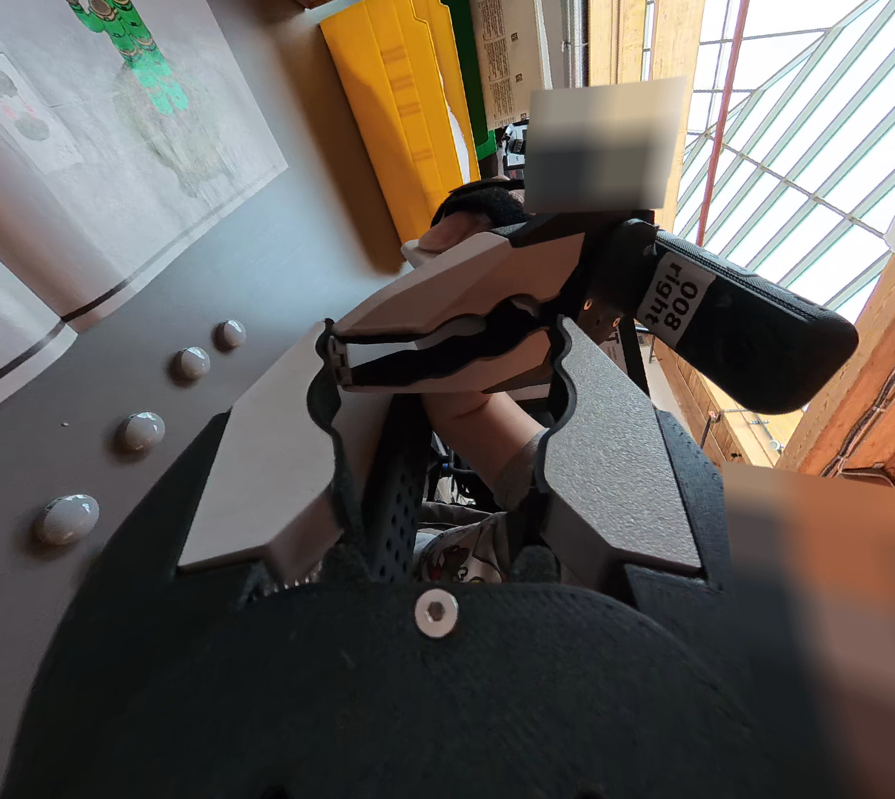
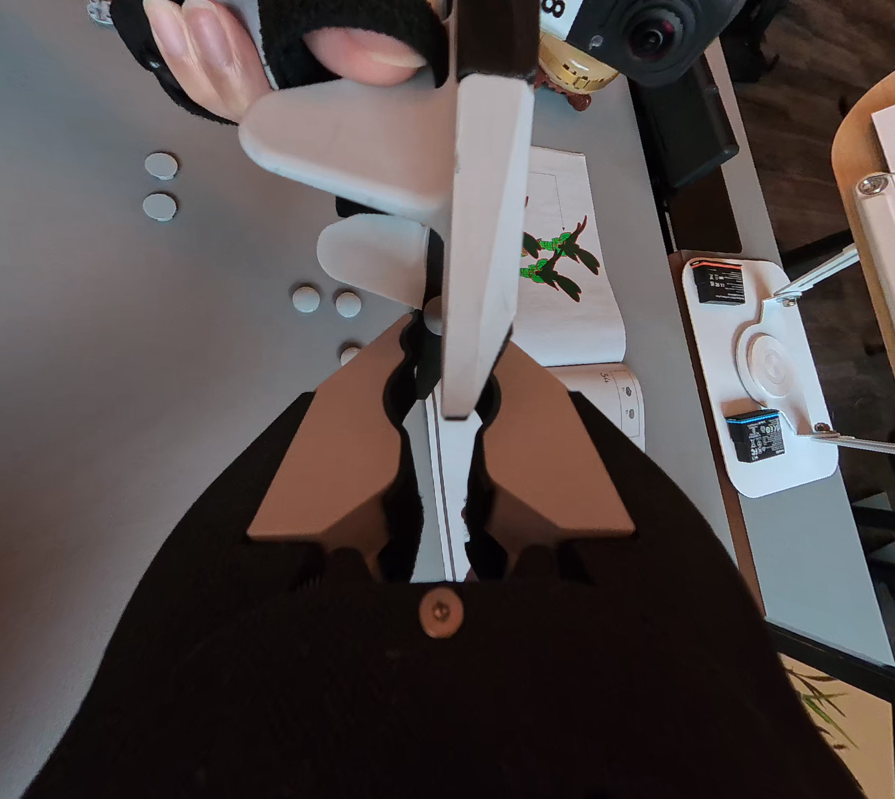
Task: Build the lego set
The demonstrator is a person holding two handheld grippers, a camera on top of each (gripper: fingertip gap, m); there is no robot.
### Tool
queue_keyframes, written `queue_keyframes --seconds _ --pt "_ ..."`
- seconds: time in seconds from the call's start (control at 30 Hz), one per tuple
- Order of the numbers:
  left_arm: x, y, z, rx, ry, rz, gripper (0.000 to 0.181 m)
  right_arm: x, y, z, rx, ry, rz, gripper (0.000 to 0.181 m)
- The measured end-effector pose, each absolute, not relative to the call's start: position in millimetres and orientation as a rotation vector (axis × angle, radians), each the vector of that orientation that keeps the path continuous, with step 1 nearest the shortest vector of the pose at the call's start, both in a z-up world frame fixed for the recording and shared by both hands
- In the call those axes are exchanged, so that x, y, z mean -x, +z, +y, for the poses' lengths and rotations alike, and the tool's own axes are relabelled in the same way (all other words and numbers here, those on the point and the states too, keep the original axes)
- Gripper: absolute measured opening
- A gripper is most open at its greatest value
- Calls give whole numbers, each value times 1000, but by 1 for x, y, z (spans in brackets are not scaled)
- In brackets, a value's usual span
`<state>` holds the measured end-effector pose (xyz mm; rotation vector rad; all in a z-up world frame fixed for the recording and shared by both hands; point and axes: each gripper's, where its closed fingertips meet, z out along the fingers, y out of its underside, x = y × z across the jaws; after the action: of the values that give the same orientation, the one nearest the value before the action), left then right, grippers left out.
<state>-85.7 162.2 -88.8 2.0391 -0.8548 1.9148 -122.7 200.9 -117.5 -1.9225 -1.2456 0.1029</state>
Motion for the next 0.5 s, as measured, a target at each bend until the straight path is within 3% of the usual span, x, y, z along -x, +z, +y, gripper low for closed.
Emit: queue_keyframes --seconds 0.5 --pt "84 -96 166 -2106 1887 -860 91 123 -125 206 1960 6 -1252 13"
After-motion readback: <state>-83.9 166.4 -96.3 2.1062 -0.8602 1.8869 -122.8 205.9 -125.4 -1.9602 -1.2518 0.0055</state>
